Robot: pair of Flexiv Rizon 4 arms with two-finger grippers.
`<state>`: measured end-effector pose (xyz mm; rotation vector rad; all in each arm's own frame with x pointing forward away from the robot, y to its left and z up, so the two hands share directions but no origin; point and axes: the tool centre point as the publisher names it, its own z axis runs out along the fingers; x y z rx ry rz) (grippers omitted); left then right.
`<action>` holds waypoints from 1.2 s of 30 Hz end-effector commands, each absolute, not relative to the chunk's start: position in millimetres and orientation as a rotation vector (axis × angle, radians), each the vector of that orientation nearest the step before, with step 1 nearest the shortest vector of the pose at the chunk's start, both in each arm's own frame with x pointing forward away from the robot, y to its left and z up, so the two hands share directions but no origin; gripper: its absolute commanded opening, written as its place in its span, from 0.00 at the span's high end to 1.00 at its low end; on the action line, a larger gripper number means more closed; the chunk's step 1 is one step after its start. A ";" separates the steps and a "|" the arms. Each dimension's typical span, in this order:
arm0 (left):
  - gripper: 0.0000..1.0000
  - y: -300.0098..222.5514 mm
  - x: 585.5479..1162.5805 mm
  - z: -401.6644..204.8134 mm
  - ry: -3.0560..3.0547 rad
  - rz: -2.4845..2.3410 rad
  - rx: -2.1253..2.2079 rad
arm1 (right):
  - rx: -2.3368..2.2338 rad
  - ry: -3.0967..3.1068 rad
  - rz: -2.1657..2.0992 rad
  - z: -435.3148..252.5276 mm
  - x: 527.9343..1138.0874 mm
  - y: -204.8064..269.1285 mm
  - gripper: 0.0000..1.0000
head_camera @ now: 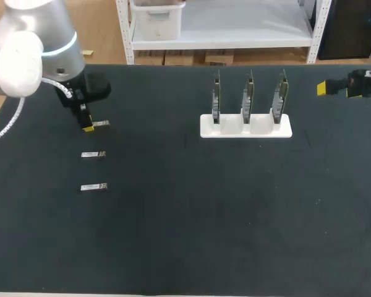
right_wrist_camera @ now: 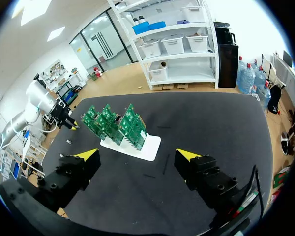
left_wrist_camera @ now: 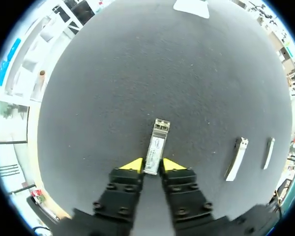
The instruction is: Pick up the optical module with the left hand, and insert it into the network port with the right hand.
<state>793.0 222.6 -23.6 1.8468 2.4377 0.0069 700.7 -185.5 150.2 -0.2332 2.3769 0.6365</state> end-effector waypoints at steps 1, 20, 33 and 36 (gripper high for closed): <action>1.00 223.5 793.3 -27.2 2.450 -0.012 1.773 | -0.231 2.376 0.633 150.4 699.9 -185.0 0.00; 1.00 175.5 817.8 97.6 2.258 -0.534 0.679 | -0.231 2.376 0.633 150.4 699.9 -185.0 0.00; 1.00 121.4 814.9 182.6 1.900 -0.665 0.695 | -0.231 2.376 0.633 150.4 699.9 -185.0 0.00; 1.00 106.2 810.7 194.0 1.813 -0.719 0.779 | -0.231 2.376 0.633 150.4 699.9 -185.0 0.00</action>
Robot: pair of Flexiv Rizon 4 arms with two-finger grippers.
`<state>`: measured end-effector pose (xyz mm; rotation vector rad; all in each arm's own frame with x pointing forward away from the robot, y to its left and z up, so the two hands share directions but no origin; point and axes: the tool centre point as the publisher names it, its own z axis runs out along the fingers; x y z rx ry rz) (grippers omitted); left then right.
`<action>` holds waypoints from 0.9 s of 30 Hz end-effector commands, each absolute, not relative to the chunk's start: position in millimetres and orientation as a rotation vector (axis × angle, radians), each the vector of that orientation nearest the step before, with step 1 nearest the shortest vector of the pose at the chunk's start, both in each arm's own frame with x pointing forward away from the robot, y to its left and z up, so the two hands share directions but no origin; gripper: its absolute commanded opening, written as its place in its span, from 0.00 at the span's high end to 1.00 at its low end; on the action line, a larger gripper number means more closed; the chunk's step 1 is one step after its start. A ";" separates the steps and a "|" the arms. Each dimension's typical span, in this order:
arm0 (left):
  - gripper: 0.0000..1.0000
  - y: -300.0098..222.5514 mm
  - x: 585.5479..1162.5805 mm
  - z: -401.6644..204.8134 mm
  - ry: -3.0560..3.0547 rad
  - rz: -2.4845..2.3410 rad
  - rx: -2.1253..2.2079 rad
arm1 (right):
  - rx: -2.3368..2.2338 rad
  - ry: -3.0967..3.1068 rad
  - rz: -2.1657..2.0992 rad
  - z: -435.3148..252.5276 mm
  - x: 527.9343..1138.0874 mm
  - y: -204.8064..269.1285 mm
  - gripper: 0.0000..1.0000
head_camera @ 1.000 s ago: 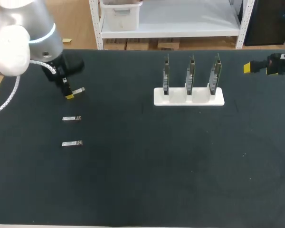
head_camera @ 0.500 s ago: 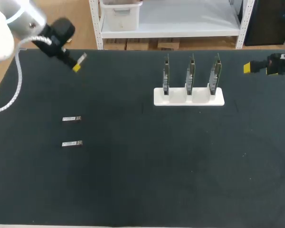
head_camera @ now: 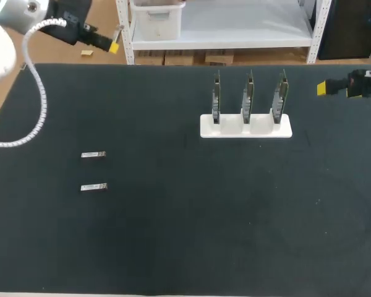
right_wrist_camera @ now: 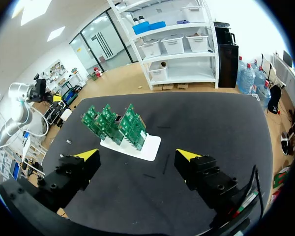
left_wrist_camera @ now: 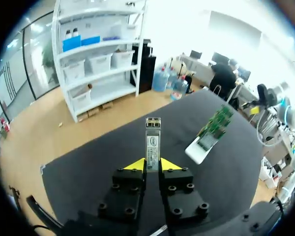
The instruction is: Pick up the optical module with the left hand, and insert it into the network port with the right hand.
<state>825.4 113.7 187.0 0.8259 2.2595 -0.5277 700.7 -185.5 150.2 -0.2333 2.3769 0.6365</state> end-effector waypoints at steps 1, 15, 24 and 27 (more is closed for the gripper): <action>1.00 100.8 809.2 196.5 1.780 -0.732 0.818 | -0.231 2.376 0.633 150.4 699.9 -185.0 0.00; 1.00 28.2 809.2 212.5 1.530 -0.909 1.231 | -0.231 2.376 0.633 150.4 699.9 -185.0 0.00; 1.00 -13.7 806.1 219.6 1.435 -0.994 1.332 | -0.231 2.376 0.633 150.4 699.9 -185.0 0.00; 1.00 -26.4 802.9 222.4 1.391 -1.017 1.386 | -0.231 2.376 0.633 150.4 699.9 -185.0 0.00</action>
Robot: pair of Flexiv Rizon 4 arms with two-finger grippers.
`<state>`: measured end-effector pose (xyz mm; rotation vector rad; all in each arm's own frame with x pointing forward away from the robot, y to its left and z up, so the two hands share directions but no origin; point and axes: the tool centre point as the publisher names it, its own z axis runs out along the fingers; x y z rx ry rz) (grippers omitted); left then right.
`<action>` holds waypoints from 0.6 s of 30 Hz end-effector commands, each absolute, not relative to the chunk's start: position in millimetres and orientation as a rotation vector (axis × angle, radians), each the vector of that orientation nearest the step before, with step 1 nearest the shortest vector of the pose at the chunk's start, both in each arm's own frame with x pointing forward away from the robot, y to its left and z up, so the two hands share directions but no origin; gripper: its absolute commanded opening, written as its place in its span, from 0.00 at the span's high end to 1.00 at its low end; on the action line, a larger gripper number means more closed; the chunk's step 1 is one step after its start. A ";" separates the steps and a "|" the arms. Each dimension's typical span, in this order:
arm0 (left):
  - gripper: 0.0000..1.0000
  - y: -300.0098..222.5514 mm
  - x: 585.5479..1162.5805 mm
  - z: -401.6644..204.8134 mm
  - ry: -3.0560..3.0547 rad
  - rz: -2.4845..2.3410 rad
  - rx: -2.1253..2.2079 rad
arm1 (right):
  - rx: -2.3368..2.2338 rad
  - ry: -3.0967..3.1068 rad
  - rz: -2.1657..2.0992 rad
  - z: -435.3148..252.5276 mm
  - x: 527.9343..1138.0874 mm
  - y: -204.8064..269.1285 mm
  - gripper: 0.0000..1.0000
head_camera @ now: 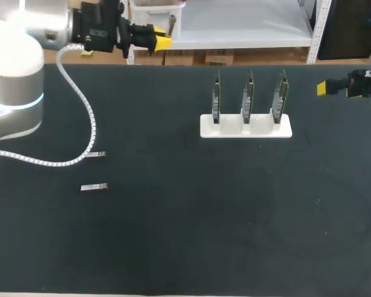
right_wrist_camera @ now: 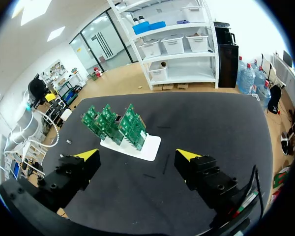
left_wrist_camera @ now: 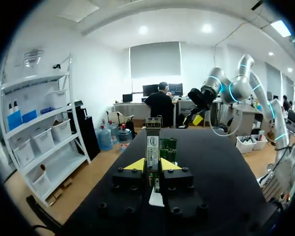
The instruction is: Pick up the optical module with the left hand, and insert it into the network port with the right hand.
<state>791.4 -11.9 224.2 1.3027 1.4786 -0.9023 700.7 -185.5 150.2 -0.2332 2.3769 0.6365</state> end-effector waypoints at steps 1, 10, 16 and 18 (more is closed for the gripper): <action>1.00 -30.7 801.8 223.9 1.376 -1.035 1.404 | -0.231 2.376 0.633 150.4 699.9 -185.0 0.00; 1.00 -63.9 786.6 228.0 1.287 -1.111 1.466 | -0.231 2.376 0.633 150.4 699.9 -185.0 0.00; 1.00 -81.0 775.0 228.5 1.261 -1.147 1.390 | -0.231 2.376 0.633 150.4 699.9 -185.0 0.00; 1.00 -83.0 771.7 228.8 1.254 -1.175 1.347 | -0.231 2.376 0.633 150.4 699.9 -185.0 0.00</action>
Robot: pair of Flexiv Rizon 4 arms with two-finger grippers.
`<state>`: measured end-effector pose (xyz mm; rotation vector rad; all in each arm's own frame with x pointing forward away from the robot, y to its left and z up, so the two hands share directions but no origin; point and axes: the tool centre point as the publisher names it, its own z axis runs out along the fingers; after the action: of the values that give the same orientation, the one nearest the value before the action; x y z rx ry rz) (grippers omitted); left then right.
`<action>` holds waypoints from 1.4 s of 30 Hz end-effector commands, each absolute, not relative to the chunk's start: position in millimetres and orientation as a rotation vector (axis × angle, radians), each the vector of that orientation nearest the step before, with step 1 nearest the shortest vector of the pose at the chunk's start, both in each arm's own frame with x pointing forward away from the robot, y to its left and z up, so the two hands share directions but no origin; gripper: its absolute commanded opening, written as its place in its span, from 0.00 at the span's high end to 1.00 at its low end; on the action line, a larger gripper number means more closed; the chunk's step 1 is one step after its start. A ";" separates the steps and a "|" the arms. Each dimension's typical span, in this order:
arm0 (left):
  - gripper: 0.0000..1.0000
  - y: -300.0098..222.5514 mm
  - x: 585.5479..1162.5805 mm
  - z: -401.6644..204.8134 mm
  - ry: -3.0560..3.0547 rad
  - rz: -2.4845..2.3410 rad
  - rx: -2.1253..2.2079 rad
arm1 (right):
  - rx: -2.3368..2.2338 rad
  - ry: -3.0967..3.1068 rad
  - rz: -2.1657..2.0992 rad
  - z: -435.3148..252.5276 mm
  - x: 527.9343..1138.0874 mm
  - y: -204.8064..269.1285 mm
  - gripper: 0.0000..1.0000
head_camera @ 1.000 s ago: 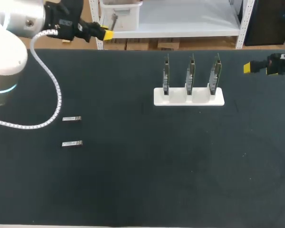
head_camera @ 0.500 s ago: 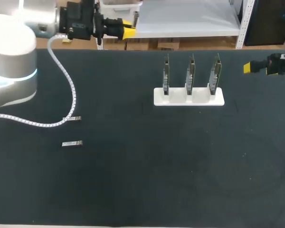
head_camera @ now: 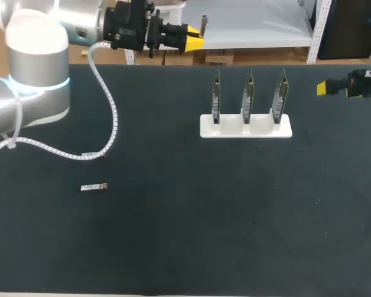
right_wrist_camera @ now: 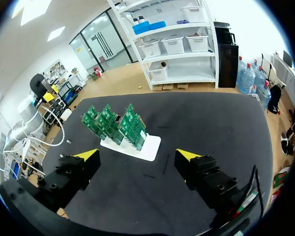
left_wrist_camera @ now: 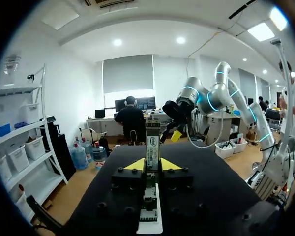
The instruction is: Pick up the optical module with the left hand, and insert it into the network port with the right hand.
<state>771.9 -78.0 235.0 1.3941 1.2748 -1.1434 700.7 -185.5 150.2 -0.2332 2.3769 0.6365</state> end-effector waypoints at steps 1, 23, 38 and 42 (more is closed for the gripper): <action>1.00 -83.3 771.2 229.2 1.253 -1.179 1.343 | -0.231 2.376 0.633 150.4 699.9 -185.0 0.00; 1.00 -118.8 771.6 208.1 1.302 -1.142 1.258 | -0.231 2.376 0.633 150.4 699.9 -185.0 0.00; 1.00 -121.4 774.3 184.0 1.341 -1.170 1.304 | -0.231 2.376 0.633 150.4 699.9 -185.0 0.00; 1.00 -122.1 776.3 178.8 1.366 -1.176 1.280 | -0.231 2.376 0.633 150.4 699.9 -185.0 0.00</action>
<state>770.1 -119.4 181.5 1.2833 1.3656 -1.1682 700.7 -185.5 150.2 -0.2332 2.3769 0.6365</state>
